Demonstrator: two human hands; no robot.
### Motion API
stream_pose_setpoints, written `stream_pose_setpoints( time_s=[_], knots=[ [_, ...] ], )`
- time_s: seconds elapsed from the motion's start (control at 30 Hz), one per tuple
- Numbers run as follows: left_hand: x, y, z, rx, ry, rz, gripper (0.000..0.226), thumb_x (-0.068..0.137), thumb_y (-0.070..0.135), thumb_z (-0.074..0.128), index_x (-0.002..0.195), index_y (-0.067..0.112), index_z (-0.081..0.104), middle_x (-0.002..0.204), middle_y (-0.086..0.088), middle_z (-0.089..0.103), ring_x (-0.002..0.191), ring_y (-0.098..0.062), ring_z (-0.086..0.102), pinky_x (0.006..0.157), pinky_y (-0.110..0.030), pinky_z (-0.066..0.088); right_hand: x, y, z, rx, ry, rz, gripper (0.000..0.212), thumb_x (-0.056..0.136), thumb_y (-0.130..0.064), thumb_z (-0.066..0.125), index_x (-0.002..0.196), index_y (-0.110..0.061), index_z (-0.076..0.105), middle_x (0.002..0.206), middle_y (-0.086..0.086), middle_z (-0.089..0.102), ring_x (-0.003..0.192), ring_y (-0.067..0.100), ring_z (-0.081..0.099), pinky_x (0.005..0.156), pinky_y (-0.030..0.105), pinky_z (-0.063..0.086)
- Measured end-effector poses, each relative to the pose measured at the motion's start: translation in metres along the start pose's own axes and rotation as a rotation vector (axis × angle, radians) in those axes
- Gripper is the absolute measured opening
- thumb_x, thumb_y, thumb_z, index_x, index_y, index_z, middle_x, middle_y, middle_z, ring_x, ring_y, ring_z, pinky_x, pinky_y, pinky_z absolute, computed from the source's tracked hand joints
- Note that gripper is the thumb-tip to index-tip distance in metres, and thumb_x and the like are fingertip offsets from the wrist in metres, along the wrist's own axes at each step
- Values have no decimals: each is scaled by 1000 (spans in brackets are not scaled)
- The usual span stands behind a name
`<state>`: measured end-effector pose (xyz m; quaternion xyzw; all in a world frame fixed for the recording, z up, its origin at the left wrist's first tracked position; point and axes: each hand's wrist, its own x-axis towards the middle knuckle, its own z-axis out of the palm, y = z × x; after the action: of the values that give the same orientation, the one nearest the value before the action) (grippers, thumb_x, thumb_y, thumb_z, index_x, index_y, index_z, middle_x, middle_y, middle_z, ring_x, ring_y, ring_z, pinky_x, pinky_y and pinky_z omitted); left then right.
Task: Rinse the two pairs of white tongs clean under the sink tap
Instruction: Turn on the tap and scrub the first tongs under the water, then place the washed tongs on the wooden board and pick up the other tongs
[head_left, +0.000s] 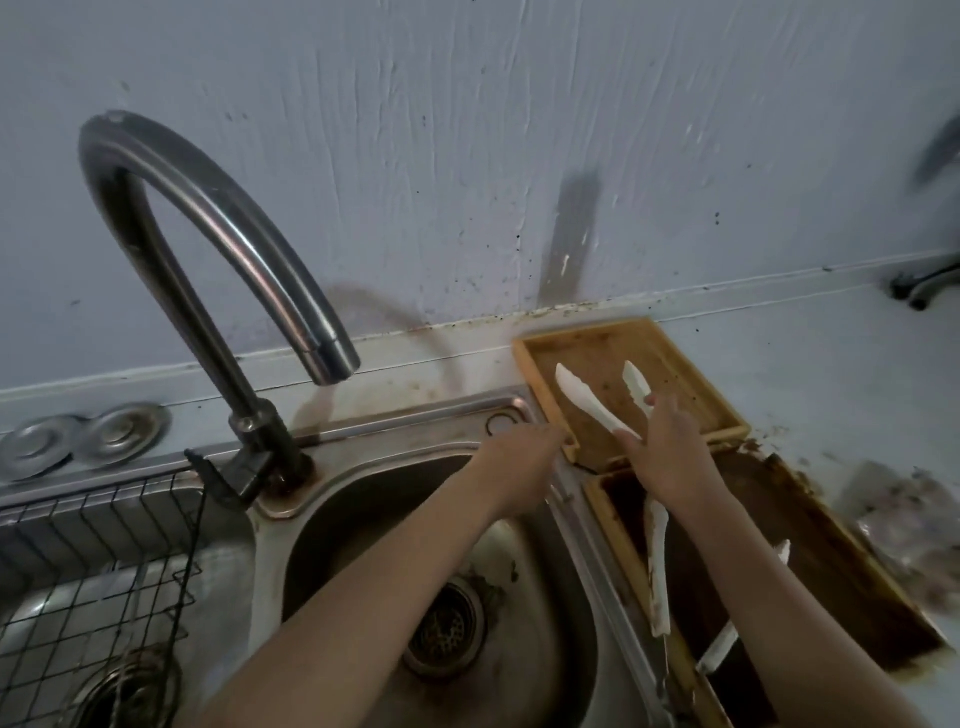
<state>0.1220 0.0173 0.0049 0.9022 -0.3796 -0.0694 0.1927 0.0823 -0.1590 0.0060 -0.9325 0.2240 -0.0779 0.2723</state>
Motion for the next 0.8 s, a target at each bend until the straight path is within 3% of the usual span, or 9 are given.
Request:
stream_pose_setpoints(
  time_s=[0.13, 0.33, 0.53, 0.6, 0.67, 0.8],
  knots=[
    [15, -1, 22, 103, -108, 98, 65, 86, 12, 56, 145, 19, 29, 153, -5, 32, 139, -26, 30, 114, -46, 27, 13, 7, 11, -8, 41, -18, 48, 89, -23, 60, 129, -8, 39, 119, 20, 53, 84, 22, 52, 67, 29, 43],
    [14, -8, 47, -30, -28, 19, 57, 92, 40, 44, 144, 25, 29, 155, 5, 26, 140, -22, 29, 111, -52, 31, 32, 13, 20, -9, 77, -81, 43, 88, -26, 61, 125, -9, 46, 122, 14, 54, 109, 25, 52, 81, 26, 35],
    [8, -8, 62, -19, 15, -27, 62, 92, 54, 30, 147, 29, 14, 158, 11, 11, 146, -20, 7, 111, -56, -6, 22, 11, 6, 74, 197, -131, 31, 90, -24, 57, 118, -12, 54, 115, 6, 62, 104, 20, 58, 84, 27, 41],
    [7, -4, 66, -55, 8, -41, 64, 93, 55, 27, 148, 29, 10, 159, 12, 6, 147, -19, 4, 111, -57, -4, 1, 16, 2, 3, 221, -135, 30, 90, -27, 56, 116, -13, 54, 108, 3, 61, 92, 15, 59, 76, 22, 44],
    [6, 0, 69, -74, 8, -66, 65, 92, 55, 29, 148, 29, 9, 159, 12, 4, 147, -20, 3, 111, -58, -3, -25, 22, -2, -66, 214, -77, 24, 88, -31, 56, 109, -18, 53, 96, -4, 59, 73, 6, 55, 58, 16, 40],
    [5, 6, 66, -24, -14, -99, 68, 93, 48, 39, 149, 27, 8, 159, 10, 3, 146, -22, 5, 111, -61, -2, -81, 30, -3, -79, 67, 32, 20, 85, -37, 59, 91, -26, 43, 68, -9, 54, 50, 6, 54, 40, 16, 34]
  ],
)
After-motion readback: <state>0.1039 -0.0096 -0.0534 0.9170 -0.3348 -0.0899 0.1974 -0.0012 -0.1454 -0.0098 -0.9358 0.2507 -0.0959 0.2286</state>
